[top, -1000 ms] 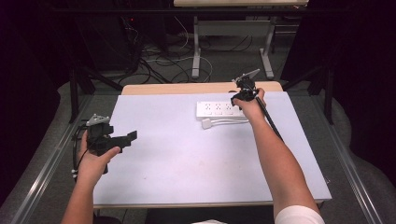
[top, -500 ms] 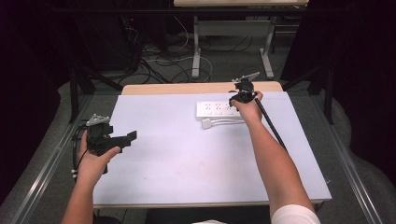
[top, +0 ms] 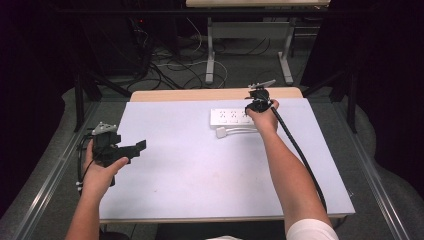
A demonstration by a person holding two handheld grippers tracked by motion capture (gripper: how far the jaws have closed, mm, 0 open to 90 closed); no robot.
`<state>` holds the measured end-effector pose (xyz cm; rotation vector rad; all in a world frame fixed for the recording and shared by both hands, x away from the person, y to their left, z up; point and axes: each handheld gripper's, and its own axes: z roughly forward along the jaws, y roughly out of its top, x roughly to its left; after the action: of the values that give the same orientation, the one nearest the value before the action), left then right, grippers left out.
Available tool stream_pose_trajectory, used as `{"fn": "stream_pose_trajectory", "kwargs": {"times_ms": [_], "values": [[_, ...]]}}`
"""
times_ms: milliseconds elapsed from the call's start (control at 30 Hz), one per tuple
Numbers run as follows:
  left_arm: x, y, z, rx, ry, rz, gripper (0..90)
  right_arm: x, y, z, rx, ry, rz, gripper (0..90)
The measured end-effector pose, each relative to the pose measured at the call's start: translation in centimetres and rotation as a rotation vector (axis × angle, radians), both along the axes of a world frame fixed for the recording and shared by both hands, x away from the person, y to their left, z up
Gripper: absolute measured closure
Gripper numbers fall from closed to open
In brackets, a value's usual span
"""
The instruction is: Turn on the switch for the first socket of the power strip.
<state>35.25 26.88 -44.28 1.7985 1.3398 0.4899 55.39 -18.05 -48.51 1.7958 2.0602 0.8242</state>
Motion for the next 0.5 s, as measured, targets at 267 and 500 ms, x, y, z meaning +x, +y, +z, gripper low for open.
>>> {"fn": "stream_pose_trajectory", "kwargs": {"times_ms": [267, 500], "values": [[0.0, 0.0, 0.0, 0.001, 0.005, -0.003, 2.2, 0.3, 0.1, -0.6, -0.005, 0.023, -0.007, 78.2], [0.0, 0.0, 0.0, -0.005, -0.001, 0.0, 2.3, 0.5, 0.3, -1.3, -0.023, 0.047, 0.003, 82.6]]}}
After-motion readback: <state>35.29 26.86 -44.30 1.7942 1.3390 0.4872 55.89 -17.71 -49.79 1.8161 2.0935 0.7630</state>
